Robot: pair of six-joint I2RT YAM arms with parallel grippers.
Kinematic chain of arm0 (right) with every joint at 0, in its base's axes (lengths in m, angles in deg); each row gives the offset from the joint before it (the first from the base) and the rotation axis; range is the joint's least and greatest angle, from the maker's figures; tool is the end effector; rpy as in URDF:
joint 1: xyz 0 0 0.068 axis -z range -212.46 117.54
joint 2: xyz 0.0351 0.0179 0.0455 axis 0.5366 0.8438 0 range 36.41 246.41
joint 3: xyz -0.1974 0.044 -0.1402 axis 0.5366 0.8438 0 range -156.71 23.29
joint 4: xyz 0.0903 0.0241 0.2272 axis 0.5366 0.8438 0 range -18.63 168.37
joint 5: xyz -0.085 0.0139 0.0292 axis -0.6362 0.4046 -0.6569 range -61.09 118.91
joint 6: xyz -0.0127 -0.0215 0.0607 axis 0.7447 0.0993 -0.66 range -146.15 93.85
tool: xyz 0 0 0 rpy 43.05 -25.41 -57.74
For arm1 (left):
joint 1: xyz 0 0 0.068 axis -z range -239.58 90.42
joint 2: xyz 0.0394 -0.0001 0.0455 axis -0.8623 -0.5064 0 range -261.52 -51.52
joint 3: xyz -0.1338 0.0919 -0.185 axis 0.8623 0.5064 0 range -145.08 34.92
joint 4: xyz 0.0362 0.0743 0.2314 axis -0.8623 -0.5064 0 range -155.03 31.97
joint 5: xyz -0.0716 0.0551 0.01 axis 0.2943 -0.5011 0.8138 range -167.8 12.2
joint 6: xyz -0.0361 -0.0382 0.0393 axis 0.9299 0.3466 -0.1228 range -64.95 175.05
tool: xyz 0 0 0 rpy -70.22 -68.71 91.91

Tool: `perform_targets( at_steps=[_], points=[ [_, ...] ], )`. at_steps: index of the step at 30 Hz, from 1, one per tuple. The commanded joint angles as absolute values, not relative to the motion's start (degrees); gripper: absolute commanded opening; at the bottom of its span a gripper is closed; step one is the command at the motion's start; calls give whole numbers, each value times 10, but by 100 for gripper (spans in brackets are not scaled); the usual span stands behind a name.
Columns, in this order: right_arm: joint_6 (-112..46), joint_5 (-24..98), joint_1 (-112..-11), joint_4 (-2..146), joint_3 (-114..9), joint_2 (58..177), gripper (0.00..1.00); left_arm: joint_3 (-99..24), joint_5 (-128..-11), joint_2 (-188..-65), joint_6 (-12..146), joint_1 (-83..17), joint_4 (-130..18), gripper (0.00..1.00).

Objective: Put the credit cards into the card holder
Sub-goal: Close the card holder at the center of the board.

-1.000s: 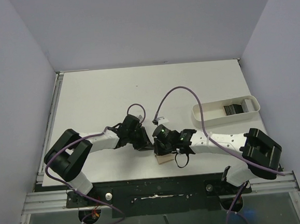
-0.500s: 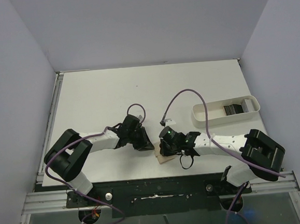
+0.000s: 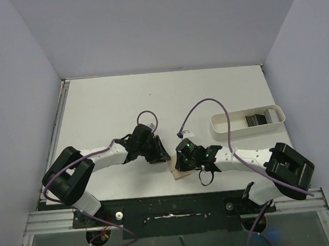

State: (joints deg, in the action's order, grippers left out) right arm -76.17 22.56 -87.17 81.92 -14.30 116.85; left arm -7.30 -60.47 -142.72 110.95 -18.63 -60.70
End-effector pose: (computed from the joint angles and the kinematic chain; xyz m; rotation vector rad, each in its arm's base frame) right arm 0.1569 0.2119 0.1347 -0.0590 2.6036 0.5940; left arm 0.2139 -0.2058 0.1204 -0.2130 2.7414 -0.9919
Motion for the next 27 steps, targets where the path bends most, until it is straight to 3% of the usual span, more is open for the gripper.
perform_targets(
  at_steps=[1,9,14,17,21,27],
  points=[
    [-761,206,-865,806,-134,1161,7,-74,-603,-1420,1120,-184,-570,33],
    [-763,210,-865,811,-137,1154,9,-54,-578,-1456,1133,-182,-506,35],
    [-758,196,-865,844,-153,1140,24,-51,-586,-1470,1134,-182,-513,33],
    [-753,188,-865,857,-159,1128,27,-51,-592,-1473,1133,-182,-518,29],
    [-748,187,-865,861,-163,1122,25,-54,-600,-1469,1130,-182,-529,27],
    [-738,200,-863,846,-163,1129,12,-58,-601,-1472,1127,-182,-535,25]
  ],
)
